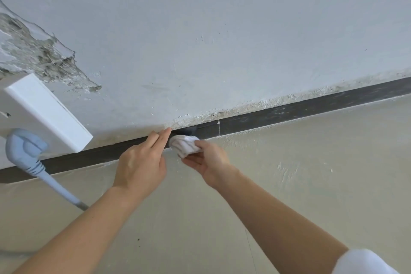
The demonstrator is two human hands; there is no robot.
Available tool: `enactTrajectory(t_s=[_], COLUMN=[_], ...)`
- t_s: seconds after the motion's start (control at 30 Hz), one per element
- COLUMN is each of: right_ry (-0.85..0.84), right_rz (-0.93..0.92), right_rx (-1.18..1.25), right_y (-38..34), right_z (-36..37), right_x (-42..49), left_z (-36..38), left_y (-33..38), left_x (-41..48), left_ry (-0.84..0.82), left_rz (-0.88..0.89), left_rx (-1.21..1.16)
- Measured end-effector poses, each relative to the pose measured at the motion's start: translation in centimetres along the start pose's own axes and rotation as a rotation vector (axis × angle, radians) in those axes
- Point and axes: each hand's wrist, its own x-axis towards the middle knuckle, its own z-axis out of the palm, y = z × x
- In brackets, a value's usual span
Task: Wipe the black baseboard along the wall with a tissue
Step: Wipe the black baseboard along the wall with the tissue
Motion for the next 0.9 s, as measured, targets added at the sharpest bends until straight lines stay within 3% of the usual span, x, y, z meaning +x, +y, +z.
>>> enactTrajectory(t_s=[0.13,0.43,0.6,0.77,0.9], right_ry=[-0.031,0.137,0.252,0.215,0.11], right_rz=[0.004,-0.149,-0.284,-0.129,-0.018], right_rx=[0.089,0.297,0.579,0.316,0.124], right_y=[-0.9,-7.8,-8.1,-4.9,-2.1], right_z=[1.5,-4.1,-8.5,-8.5,-6.1], right_x=[0.1,-2.4,-3.1,-1.9,0.2], left_z=[-0.5,-0.6,-0.5,0.3,0.9], left_y=[0.4,1.0,2.1,3.6,4.7], left_x=[0.0,0.5,0.7,1.8,3.2], left_ry=[-0.056,-0.096,-0.057,-0.034,-0.117], left_rz=[-0.001,0.017,0.036,0.245,0.268], left_rx=[0.03,0.109,0.126,0.101,0.109])
